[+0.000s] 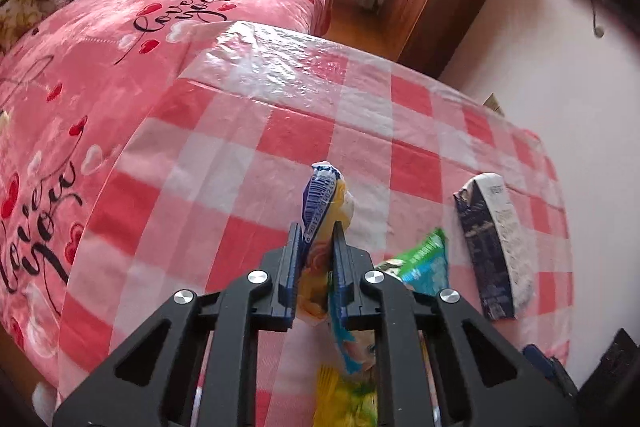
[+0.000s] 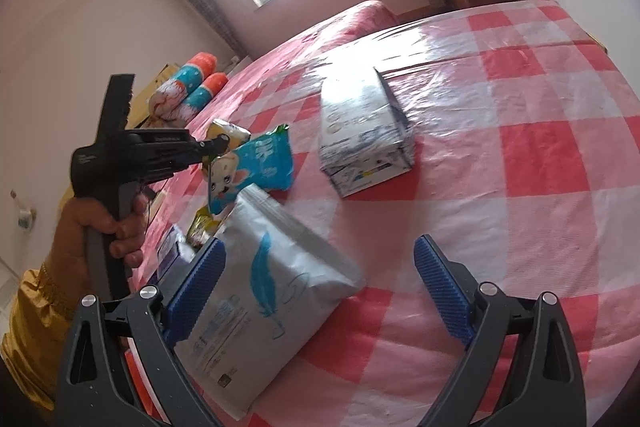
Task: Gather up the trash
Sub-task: 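Hold the yellow wrapper in the left tool while the right tool grasps the grey feather-print wipes pack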
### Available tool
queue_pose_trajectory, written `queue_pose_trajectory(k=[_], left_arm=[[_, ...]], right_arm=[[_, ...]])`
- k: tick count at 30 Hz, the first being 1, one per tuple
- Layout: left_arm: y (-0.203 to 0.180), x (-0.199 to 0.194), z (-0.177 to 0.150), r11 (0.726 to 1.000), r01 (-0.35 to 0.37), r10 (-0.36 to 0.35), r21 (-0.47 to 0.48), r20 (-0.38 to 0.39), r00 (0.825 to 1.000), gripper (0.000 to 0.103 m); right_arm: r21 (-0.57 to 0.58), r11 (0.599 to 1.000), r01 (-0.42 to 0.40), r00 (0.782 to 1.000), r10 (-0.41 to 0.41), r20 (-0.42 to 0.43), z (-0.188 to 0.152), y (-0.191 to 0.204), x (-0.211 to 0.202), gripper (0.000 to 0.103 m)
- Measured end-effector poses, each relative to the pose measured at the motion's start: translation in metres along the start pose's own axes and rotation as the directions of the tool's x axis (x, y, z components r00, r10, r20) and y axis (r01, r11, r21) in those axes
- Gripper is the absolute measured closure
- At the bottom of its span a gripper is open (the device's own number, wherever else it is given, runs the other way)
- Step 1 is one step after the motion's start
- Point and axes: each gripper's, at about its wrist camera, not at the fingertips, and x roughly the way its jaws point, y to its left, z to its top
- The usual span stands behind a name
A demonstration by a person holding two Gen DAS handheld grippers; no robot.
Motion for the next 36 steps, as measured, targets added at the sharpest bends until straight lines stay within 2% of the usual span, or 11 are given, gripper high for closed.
queue_pose_trajectory(k=[7, 12, 16, 21, 26, 29, 36], left_arm=[[0.021, -0.039, -0.019, 0.996, 0.069, -0.063, -0.064, 0.079, 0.995, 0.088], [0.027, -0.066, -0.034, 0.99, 0.119, -0.109, -0.076, 0.121, 0.987, 0.088], [0.026, -0.085, -0.051, 0.987, 0.145, -0.136, -0.062, 0.138, 0.981, 0.088], [0.025, -0.099, -0.074, 0.985, 0.164, -0.156, -0.048, 0.137, 0.978, 0.088], [0.026, -0.104, -0.102, 0.98, 0.191, -0.184, -0.054, 0.112, 0.976, 0.088], [0.026, -0.109, -0.115, 0.977, 0.205, -0.198, -0.052, 0.109, 0.974, 0.088], [0.027, -0.104, -0.134, 0.969, 0.234, -0.228, -0.075, 0.081, 0.97, 0.088]], right_arm=[[-0.029, 0.999, -0.016, 0.998, 0.014, -0.057, -0.008, 0.016, 0.011, 0.009], [-0.021, 0.999, 0.036, 0.996, -0.037, -0.077, -0.013, 0.031, 0.014, 0.009], [0.014, 1.0, 0.024, 0.995, -0.023, -0.093, -0.019, 0.039, 0.014, 0.009], [-0.028, 0.998, 0.05, 0.995, -0.052, -0.084, -0.026, 0.056, 0.021, 0.008], [0.023, 0.999, 0.039, 0.996, -0.037, -0.081, -0.021, 0.056, 0.025, 0.007], [0.013, 0.999, 0.05, 0.996, -0.049, -0.08, -0.018, 0.058, 0.027, 0.006], [-0.092, 0.987, 0.129, 0.987, -0.137, -0.086, -0.015, 0.077, 0.044, 0.005]])
